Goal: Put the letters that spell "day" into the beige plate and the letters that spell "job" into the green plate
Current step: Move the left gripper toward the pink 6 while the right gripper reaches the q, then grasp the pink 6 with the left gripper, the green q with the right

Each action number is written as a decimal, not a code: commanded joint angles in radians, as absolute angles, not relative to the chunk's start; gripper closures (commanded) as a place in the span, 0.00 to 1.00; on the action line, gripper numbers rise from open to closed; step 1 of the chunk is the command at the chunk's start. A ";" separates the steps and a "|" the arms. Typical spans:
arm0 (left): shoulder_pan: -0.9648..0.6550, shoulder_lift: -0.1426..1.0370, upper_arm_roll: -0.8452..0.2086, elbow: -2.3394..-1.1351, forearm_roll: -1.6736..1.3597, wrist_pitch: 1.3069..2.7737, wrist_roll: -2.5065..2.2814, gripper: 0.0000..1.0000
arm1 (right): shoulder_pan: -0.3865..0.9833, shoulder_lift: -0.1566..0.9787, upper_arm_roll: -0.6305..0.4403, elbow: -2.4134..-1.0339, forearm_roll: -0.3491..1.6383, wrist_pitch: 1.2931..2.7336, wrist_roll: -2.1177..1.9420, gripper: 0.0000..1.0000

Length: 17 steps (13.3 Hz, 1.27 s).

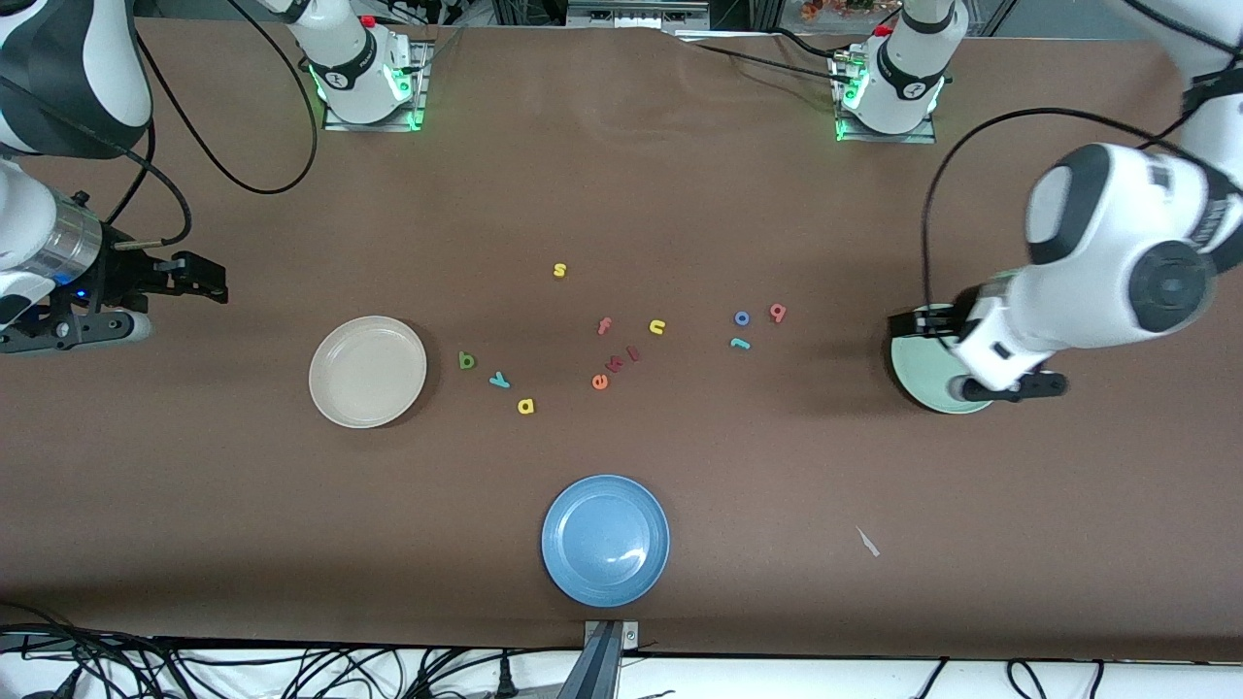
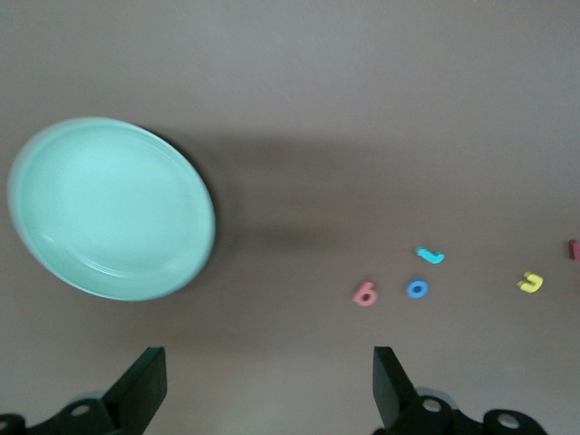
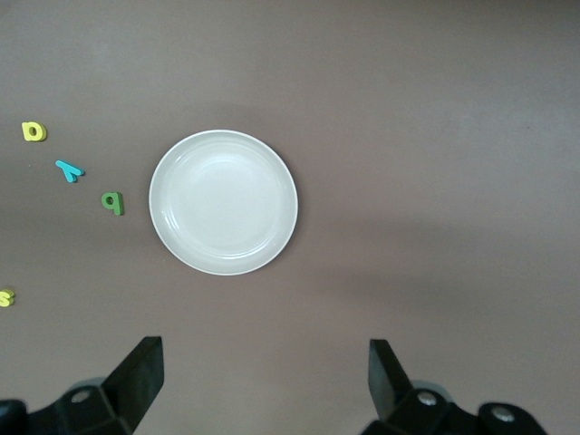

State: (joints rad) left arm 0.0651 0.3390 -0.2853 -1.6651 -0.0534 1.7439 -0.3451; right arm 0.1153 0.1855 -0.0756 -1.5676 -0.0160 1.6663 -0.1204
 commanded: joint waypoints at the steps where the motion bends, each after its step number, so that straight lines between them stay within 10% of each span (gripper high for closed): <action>1: 0.074 0.287 -0.356 -1.866 -0.058 1.912 -0.501 0.01 | 0.135 0.190 -0.064 -1.549 -0.006 1.661 -0.118 0.00; 8: 0.040 0.307 -0.448 -2.210 0.011 2.433 -0.768 0.01 | 0.143 0.296 -0.061 -1.558 0.009 1.668 -0.150 0.00; 17: 0.017 0.442 -0.451 -2.218 0.252 2.511 -1.021 0.08 | 0.146 0.380 0.164 -1.697 0.015 2.046 -0.135 0.00</action>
